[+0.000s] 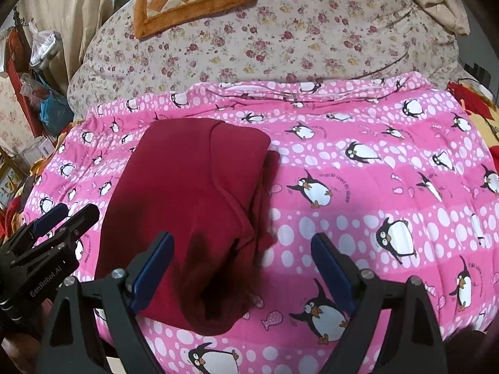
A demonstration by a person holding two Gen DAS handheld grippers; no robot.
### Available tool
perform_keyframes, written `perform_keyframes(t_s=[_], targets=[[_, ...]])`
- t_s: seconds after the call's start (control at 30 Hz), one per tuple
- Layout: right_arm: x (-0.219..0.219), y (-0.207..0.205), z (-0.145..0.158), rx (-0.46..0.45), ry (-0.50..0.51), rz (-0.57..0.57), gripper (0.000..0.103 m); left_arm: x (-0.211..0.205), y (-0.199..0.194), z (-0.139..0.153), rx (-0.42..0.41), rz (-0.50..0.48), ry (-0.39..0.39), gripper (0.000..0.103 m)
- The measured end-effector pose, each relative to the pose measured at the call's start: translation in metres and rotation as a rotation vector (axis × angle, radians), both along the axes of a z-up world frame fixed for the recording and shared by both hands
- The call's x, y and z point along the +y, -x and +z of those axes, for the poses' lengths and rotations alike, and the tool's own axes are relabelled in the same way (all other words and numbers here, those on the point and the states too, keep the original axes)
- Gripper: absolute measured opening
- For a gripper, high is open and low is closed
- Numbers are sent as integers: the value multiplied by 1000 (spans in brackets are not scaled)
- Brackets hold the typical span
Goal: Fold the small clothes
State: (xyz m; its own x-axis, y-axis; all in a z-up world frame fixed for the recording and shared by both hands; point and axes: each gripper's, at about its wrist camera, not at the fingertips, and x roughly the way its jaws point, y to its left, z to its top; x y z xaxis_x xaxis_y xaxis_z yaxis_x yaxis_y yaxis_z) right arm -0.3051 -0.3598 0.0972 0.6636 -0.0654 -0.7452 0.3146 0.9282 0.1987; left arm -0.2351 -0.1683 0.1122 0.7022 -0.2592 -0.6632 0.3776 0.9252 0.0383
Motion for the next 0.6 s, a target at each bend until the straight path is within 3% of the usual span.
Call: perform_keyframes(t_s=[0.6], targets=[[3, -4, 1, -1, 12, 9, 92, 6, -4, -9, 20, 7, 5, 48]])
